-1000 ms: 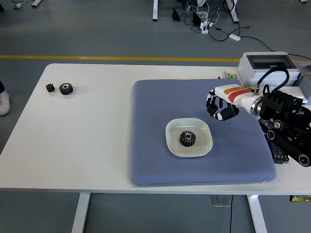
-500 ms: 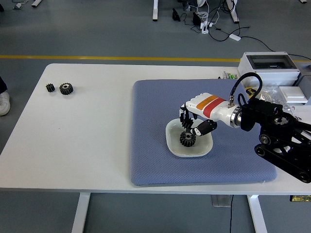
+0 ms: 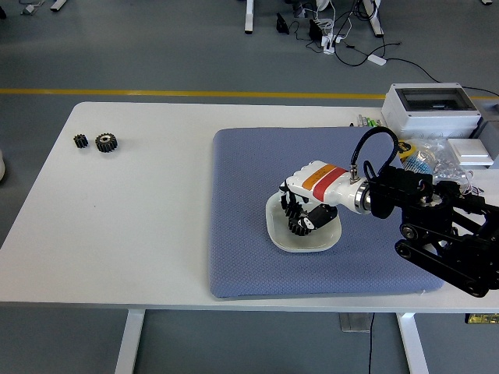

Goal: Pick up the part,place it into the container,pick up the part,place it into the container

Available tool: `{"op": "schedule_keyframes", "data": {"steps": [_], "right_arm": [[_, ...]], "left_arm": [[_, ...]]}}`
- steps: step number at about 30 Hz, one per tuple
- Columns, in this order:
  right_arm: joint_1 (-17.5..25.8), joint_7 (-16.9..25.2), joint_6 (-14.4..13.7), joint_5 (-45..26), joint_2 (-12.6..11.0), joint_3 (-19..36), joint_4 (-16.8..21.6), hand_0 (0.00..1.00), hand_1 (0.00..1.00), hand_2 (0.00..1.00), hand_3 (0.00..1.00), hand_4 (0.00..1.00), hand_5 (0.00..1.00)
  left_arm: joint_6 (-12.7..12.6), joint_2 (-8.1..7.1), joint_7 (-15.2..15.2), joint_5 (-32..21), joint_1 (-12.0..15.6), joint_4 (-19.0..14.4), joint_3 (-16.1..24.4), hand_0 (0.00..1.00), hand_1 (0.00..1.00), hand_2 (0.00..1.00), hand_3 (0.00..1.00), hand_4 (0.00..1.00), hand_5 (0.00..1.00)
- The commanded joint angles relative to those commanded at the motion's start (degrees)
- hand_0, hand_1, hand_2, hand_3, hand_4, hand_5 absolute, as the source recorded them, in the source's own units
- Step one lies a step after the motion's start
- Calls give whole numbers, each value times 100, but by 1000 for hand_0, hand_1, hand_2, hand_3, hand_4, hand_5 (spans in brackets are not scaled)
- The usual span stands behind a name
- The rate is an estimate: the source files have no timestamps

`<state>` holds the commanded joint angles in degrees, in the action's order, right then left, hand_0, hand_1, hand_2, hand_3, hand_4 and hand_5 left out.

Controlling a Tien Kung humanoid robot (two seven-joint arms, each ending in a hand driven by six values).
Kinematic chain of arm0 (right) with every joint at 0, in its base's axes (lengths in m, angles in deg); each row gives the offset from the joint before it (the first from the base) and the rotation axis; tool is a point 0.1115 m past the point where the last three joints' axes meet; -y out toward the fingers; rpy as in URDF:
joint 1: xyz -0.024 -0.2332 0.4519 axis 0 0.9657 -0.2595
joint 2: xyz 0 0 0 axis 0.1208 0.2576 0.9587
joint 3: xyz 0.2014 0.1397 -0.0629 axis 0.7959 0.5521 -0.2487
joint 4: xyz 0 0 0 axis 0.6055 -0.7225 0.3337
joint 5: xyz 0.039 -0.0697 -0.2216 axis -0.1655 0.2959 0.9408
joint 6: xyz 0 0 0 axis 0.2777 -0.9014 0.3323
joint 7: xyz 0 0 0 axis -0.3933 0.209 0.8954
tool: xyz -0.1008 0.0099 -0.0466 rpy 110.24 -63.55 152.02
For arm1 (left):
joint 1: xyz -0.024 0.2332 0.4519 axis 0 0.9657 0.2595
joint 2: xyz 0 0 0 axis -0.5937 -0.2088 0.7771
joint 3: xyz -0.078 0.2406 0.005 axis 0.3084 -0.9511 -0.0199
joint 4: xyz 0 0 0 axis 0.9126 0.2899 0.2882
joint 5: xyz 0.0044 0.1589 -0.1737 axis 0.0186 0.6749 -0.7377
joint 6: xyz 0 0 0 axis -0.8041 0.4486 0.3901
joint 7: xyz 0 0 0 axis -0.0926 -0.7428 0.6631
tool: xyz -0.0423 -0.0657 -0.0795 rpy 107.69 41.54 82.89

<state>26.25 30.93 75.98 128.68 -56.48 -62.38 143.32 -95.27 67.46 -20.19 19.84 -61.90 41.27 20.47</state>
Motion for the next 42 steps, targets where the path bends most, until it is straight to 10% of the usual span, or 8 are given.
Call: {"op": "schedule_keyframes", "data": {"steps": [42], "right_arm": [[3,84,80,-19,101,-106,-376,306,442,644,543,720,196]], "left_arm": [[0,0,-23,64,-18,0,28,683,673,682,565,669,608]]}}
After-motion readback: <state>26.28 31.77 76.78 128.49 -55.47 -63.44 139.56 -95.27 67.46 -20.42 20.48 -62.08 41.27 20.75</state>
